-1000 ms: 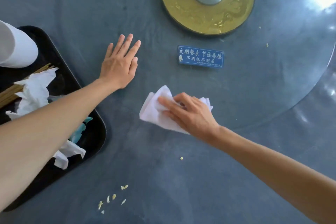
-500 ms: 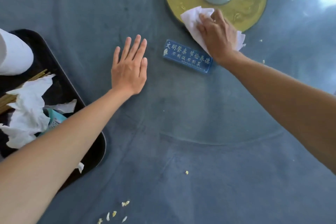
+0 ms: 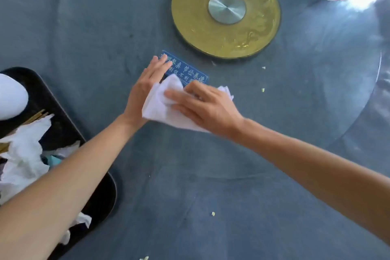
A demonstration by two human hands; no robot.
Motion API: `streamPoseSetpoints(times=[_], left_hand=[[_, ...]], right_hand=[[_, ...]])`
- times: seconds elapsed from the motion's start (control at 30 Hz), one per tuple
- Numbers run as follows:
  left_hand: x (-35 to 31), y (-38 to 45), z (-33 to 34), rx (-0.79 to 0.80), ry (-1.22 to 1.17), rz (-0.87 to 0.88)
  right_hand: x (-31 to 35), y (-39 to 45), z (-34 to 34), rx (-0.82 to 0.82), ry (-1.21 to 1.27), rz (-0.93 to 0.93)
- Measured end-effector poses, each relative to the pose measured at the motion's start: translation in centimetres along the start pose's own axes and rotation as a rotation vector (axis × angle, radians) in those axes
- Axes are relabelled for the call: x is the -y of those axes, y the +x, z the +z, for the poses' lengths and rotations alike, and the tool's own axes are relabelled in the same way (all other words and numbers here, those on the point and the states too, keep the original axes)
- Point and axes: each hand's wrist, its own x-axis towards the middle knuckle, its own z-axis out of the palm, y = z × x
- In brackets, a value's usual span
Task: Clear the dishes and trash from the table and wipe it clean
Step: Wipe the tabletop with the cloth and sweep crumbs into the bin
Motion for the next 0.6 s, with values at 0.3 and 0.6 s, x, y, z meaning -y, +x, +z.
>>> streamPoseSetpoints(times=[0.3, 0.6], left_hand=[[-3.2, -1.2, 5.6, -0.053, 0.238, -0.028], [-0.1, 0.4, 4.0, -0.012, 0.337, 0.063]], right_hand=[[-24.5, 7.1, -6.5, 0.108, -0.347, 0.505], [-10.2, -2.4, -0.8, 0.261, -0.288, 0.296]])
